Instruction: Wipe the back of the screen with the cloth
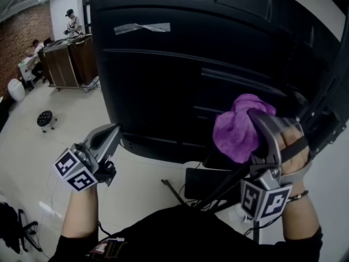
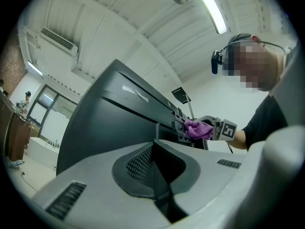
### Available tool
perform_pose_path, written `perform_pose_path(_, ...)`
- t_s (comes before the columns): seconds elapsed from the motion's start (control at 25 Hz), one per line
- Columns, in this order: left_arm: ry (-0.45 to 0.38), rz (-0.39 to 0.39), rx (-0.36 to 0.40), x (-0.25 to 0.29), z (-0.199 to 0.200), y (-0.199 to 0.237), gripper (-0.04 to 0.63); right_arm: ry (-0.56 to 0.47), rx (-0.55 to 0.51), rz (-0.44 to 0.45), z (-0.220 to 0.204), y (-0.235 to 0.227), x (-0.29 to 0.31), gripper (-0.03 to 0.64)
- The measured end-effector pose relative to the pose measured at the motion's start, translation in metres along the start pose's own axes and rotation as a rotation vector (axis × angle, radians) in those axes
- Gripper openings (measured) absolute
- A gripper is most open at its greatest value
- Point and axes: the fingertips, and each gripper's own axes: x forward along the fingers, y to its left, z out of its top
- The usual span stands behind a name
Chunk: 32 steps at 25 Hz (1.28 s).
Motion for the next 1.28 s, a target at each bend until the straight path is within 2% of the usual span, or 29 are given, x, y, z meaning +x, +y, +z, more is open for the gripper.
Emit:
perform_pose_path(0.08,-0.007,0.024,-0.007,-0.011,0.0,0.004,-0.005,-0.114,0.062,0.007,0.043,0.011,-0.001,0.091)
perform_pose_path(0.16,-0.017,0.05,-0.016,-0.027,0.001,0.01,-0.005,-0.21,0.079,0.037,0.092,0.033,0.008,0.091)
perform_pose_path(0.28,-0.01,0.098,-0.017,-0.057,0.003,0.024,-0.005,-0.298,0.09,0.095,0.156,0.077,0.04,0.091)
perform_pose_path(0.48,0.054,0.168,-0.019,-0.106,-0.003,0.048,-0.005,-0.322,0.092,0.102,0.228,0.121,0.119,0.091)
perform_pose_path(0.76,0.078,0.209,-0.052,-0.147,-0.009,0.069,-0.005,-0.322,0.048,0.107,0.302,0.138,0.189,0.091)
perform_pose_path(1.0,0.084,0.192,-0.076,-0.141,-0.019,0.073,-0.005,-0.315,0.039,0.171,0.305,0.154,0.205,0.092)
perform_pose_path(1.12,0.075,0.172,-0.083,-0.129,-0.02,0.069,-0.005,-0.291,0.034,0.181,0.274,0.162,0.193,0.092)
perform_pose_path(1.28,0.069,0.127,-0.092,-0.104,-0.024,0.059,-0.005,-0.228,0.047,0.151,0.213,0.161,0.169,0.092)
